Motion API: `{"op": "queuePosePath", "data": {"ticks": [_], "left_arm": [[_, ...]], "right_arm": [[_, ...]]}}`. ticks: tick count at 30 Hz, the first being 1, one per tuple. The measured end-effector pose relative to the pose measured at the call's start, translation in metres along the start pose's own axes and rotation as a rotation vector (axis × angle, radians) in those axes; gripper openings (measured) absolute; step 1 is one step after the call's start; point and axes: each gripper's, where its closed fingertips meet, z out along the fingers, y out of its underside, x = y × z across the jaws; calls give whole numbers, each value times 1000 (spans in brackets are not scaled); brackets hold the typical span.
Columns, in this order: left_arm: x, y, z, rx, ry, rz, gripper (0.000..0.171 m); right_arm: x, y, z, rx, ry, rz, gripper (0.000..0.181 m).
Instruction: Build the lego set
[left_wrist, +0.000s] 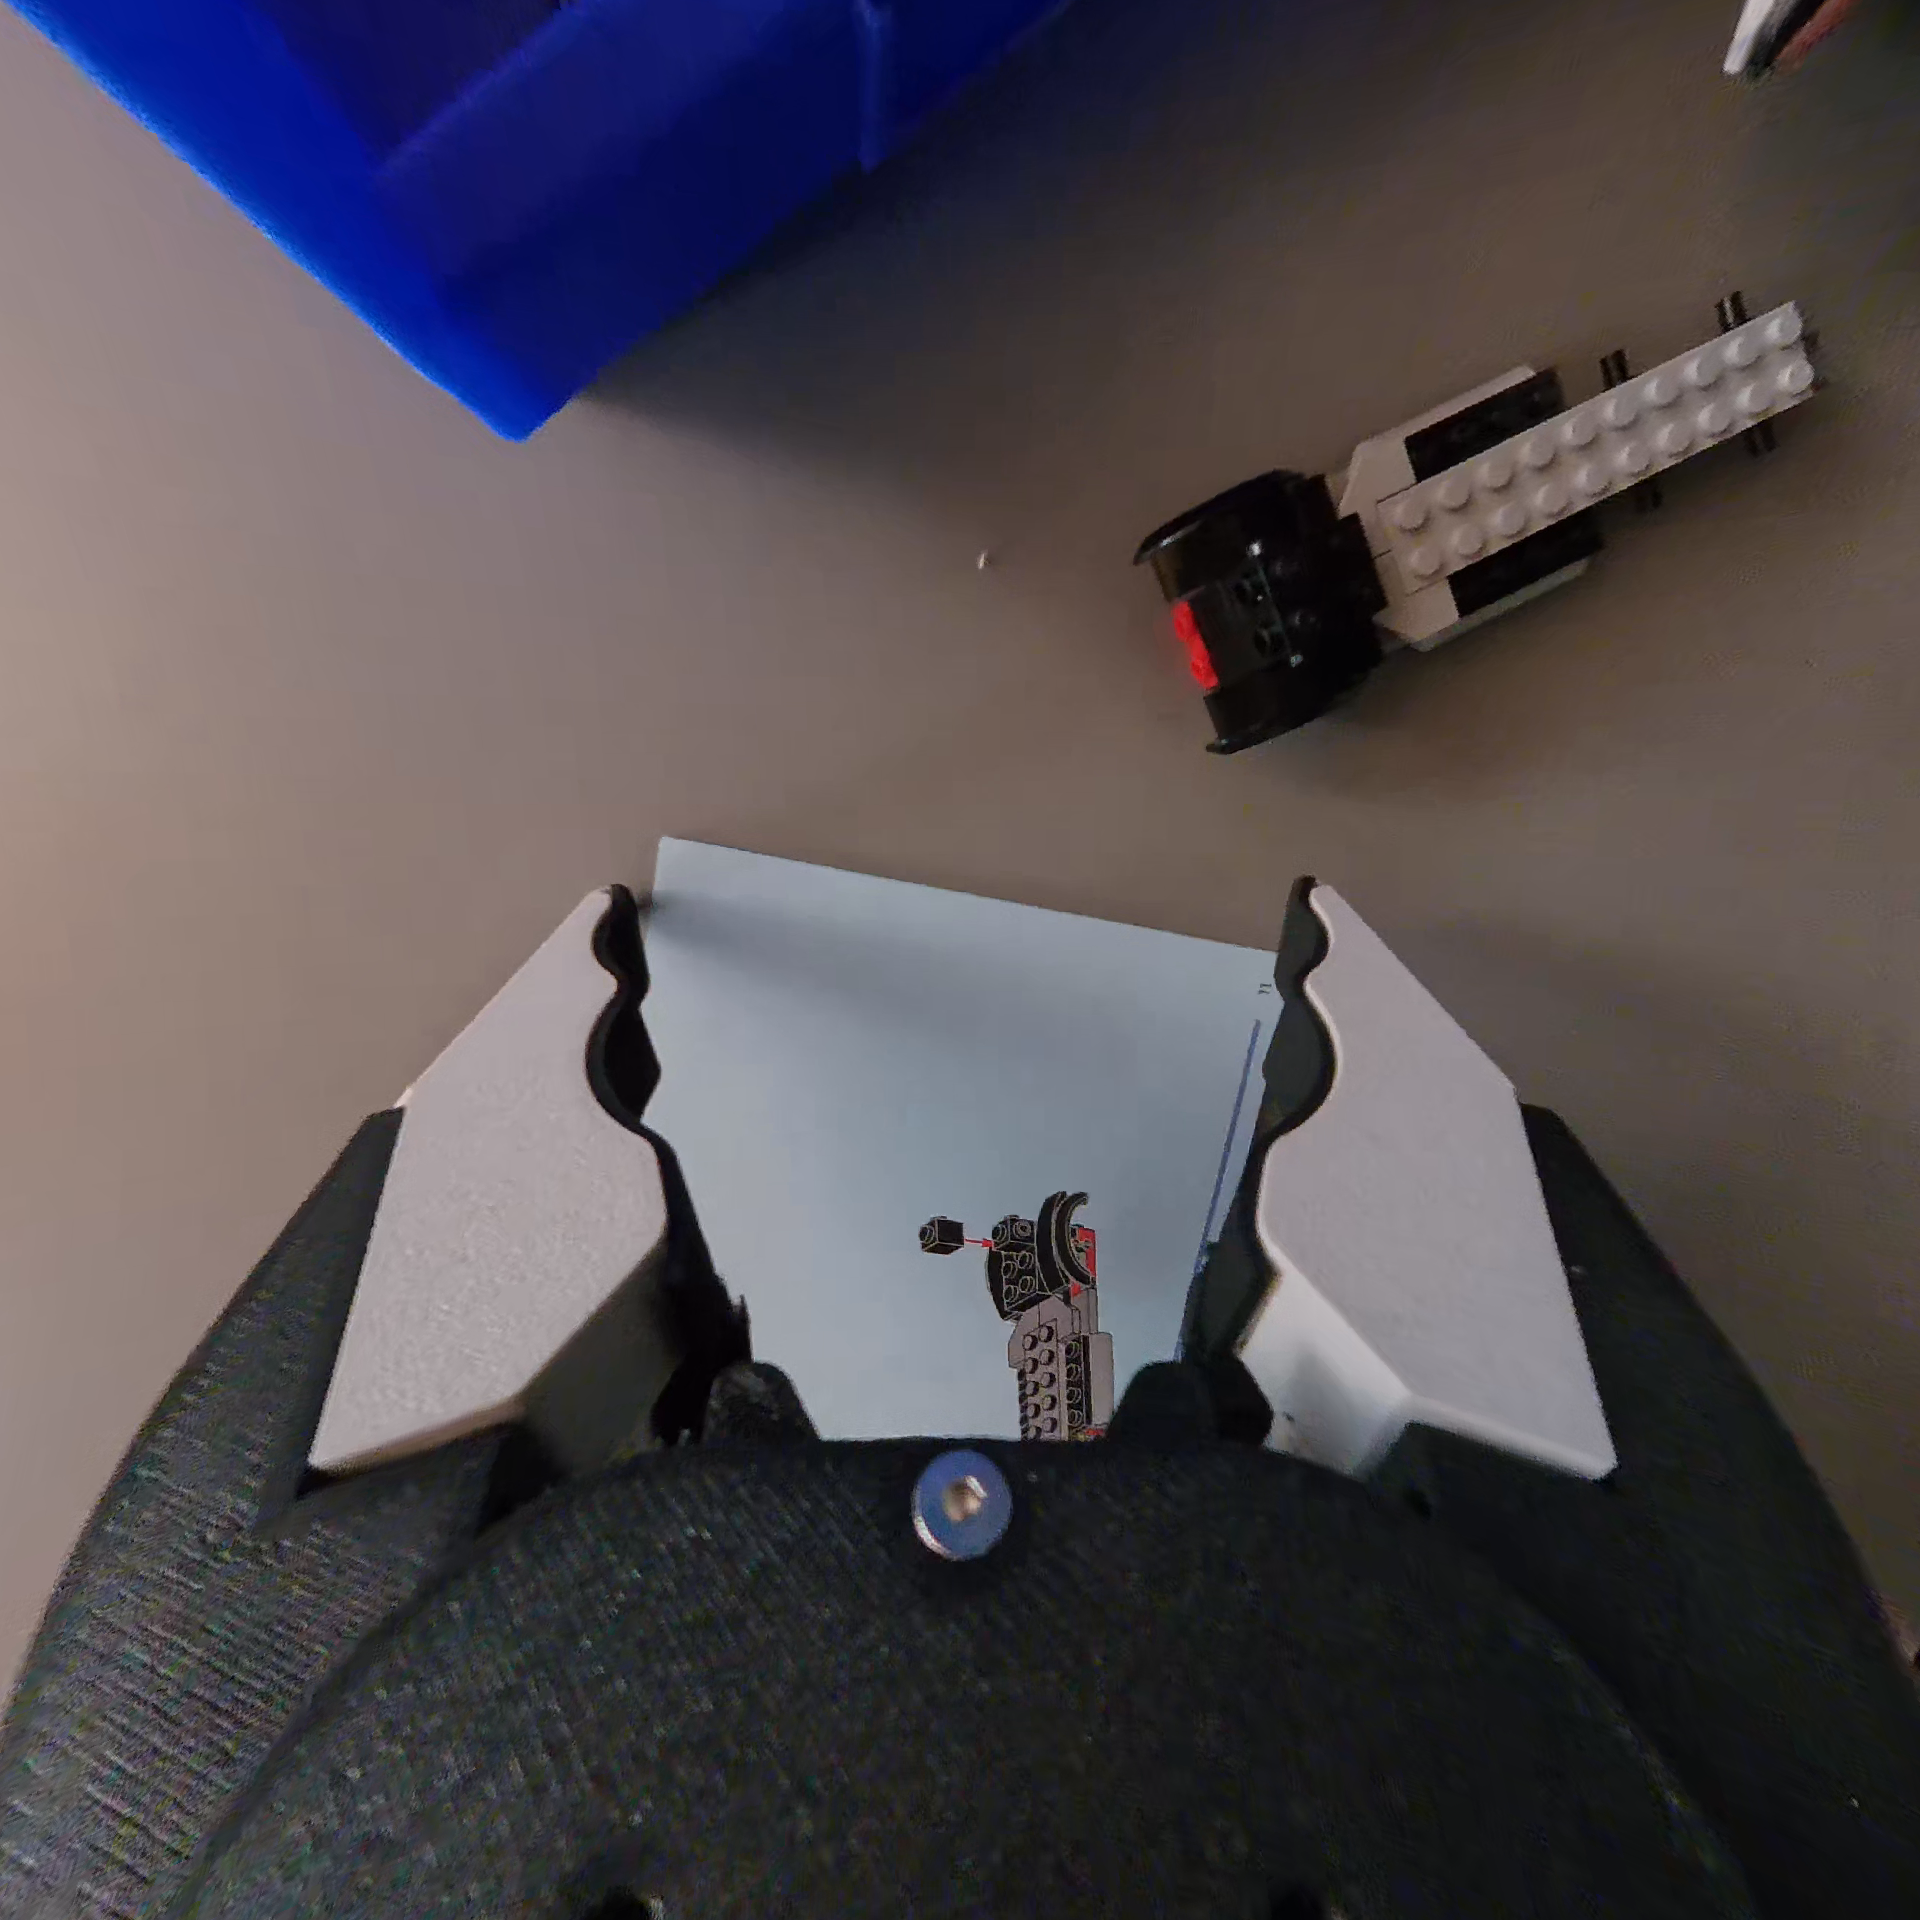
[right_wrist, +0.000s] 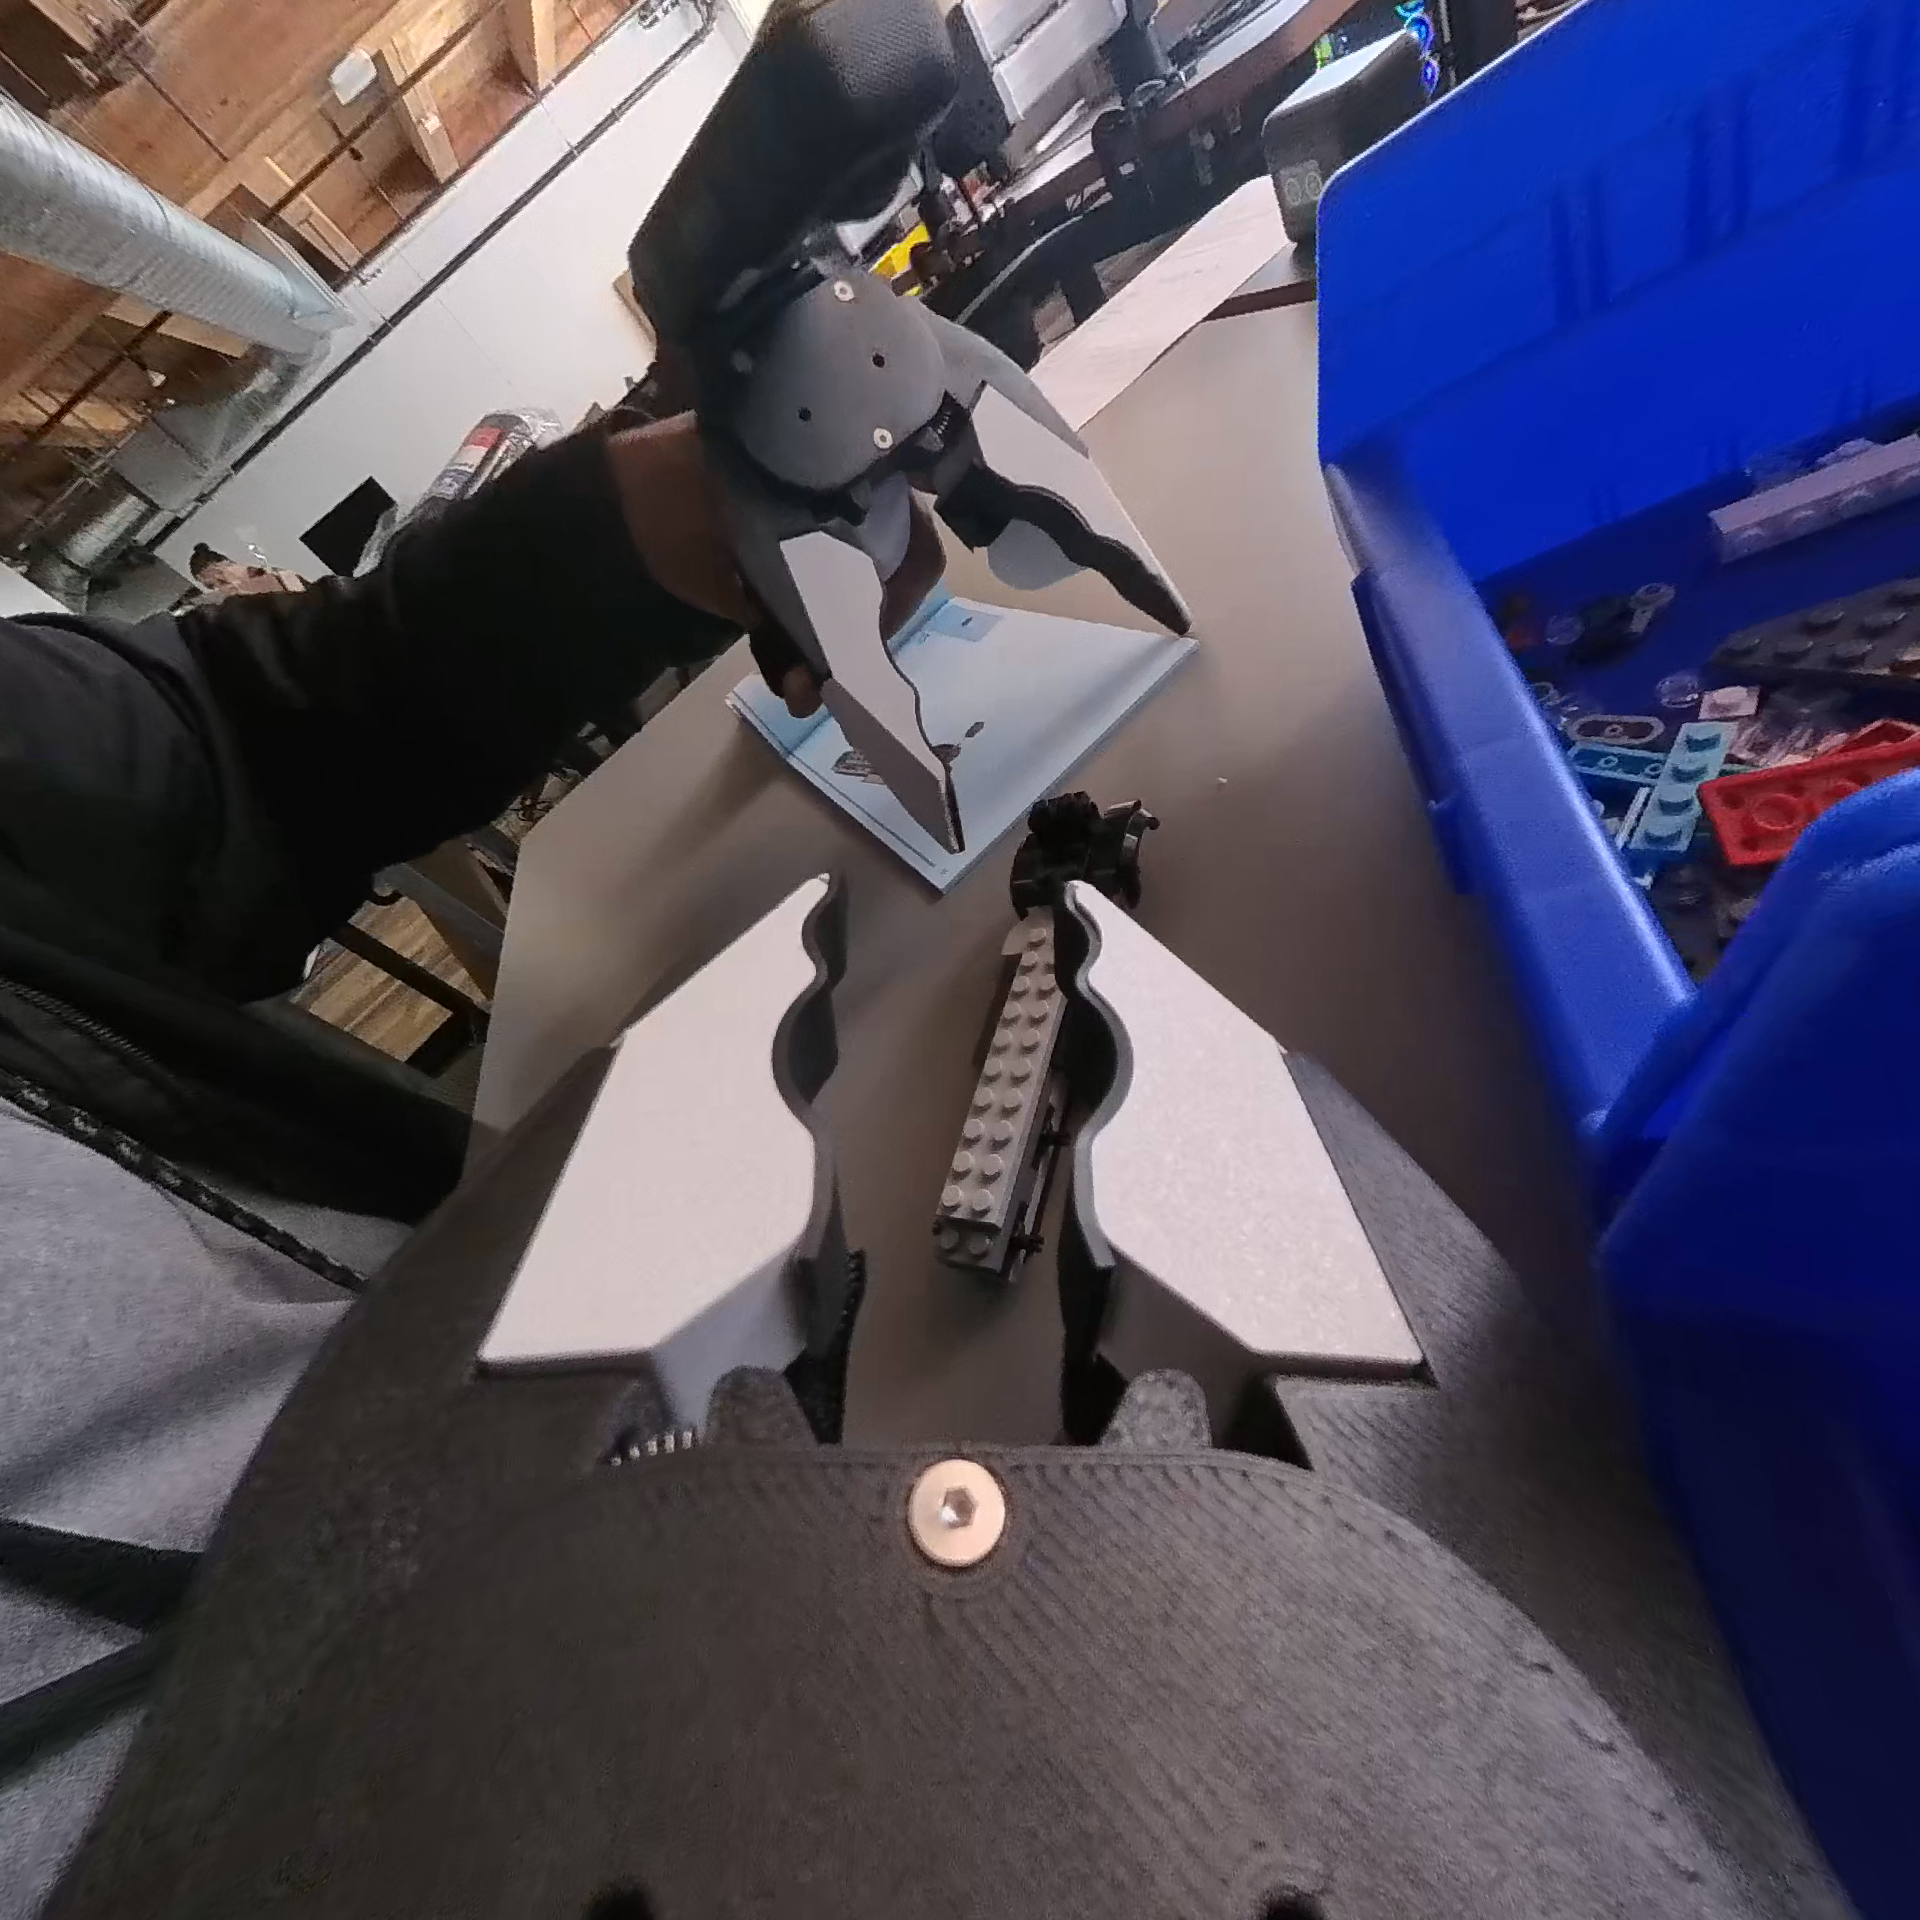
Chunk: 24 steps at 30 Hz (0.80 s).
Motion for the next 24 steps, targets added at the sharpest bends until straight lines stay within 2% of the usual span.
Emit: {"op": "queuePosePath", "data": {"ticks": [24], "left_arm": [[4, 5, -13, 28, -22, 14, 105]], "right_arm": [[0, 0, 0, -2, 5, -7, 42]]}}
